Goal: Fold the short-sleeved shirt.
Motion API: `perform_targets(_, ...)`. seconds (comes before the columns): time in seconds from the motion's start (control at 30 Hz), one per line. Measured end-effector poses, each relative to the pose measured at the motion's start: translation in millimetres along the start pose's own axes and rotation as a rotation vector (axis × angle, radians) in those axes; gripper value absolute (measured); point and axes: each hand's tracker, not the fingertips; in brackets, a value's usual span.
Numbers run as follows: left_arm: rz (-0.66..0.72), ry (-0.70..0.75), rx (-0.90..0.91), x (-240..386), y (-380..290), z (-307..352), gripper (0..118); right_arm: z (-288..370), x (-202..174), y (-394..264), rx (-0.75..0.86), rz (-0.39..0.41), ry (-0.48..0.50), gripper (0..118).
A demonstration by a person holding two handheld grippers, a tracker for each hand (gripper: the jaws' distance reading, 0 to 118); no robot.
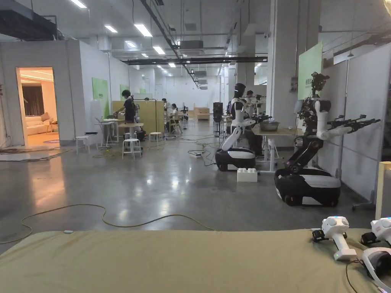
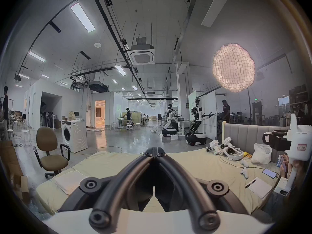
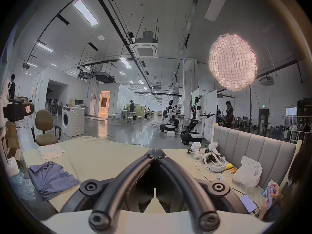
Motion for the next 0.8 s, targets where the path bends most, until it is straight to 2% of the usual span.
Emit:
perform_targets(0.07, -0.023, -0.001, -0.005, -0.3, -1.5, -1.4, 0, 0.1, 0.9, -0.2, -0.007, 0.024, -0.004, 0)
perform_targets(0.1, -0.061, 0.006, -0.010, 1.7, -4.1, -3.2, 0, 0.3, 0.9, -0.7, -0.010, 0.079, -0.010, 0)
perform_targets(0.13, -0.135, 0.017, -0.013, 6.1, -10.4, -5.1, 0, 0.6, -0.4, -1.5, -0.008, 0.138, -0.017, 0)
perform_targets(0.17, -0.348, 0.047, -0.011, 17.5, -31.4, -7.7, 0, 1.3, -3.5, -1.4, -0.012, 0.244, -0.027, 0)
perform_targets(0.23, -0.834, 0.137, -0.002, 27.9, -90.4, -16.6, 0, 4.2, -12.5, -3.7, 0.000, 0.515, -0.036, 0)
perform_targets(0.27, -1.084, 0.140, -0.003, 19.9, -123.2, -17.0, 0, 5.5, -17.4, -8.7, 0.006, 0.681, -0.025, 0)
perform_targets(0.33, -1.505, 0.075, 0.011, -5.9, -174.9, -11.1, 0, 7.7, -24.5, -25.8, 0.017, 1.007, 0.034, 0)
perform_targets(0.37, -1.668, 0.035, 0.002, -21.2, -196.9, -6.7, 0, 10.4, -28.7, -33.6, 0.024, 1.204, 0.082, 0)
perform_targets(0.43, -1.902, 0.008, -0.022, -41.7, -225.7, 0.0, 0, 13.8, -33.1, -62.7, 0.028, 1.530, 0.142, 0)
perform_targets(0.47, -1.909, -0.076, 0.000, -44.9, -236.9, 8.7, 0, 15.5, -34.3, -79.9, 0.011, 1.649, 0.182, 0)
perform_targets(0.5, -1.927, -0.139, -0.029, -47.0, -244.4, 18.9, 0, 18.6, -32.9, -90.0, -0.008, 1.713, 0.245, 0)
perform_targets(0.53, -1.867, -0.224, -0.095, -40.5, -245.6, 30.8, 0, 22.8, -32.2, -99.8, -0.025, 1.742, 0.311, 0)
perform_targets(0.6, -1.715, -0.305, -0.178, -20.3, -238.0, 46.1, 0, 28.7, -33.4, -110.0, -0.053, 1.732, 0.395, 0)
perform_targets(0.63, -1.664, -0.339, -0.190, -13.8, -232.6, 50.2, 0, 29.9, -34.4, -112.8, -0.049, 1.734, 0.403, 0)
perform_targets(0.7, -1.581, -0.316, -0.140, -15.0, -223.0, 47.8, 0, 27.1, -30.1, -109.4, -0.026, 1.712, 0.359, 0)
perform_targets(0.73, -1.538, -0.278, -0.133, -10.4, -215.3, 41.4, 0, 23.8, -31.2, -102.0, -0.021, 1.649, 0.310, 0)
perform_targets(0.77, -1.453, -0.234, -0.118, -2.8, -199.9, 32.0, 0, 18.7, -32.6, -85.8, -0.036, 1.553, 0.266, 0)
perform_targets(0.8, -1.319, -0.183, -0.116, 5.1, -180.5, 21.5, 0, 14.3, -33.6, -65.3, -0.072, 1.397, 0.233, 0)
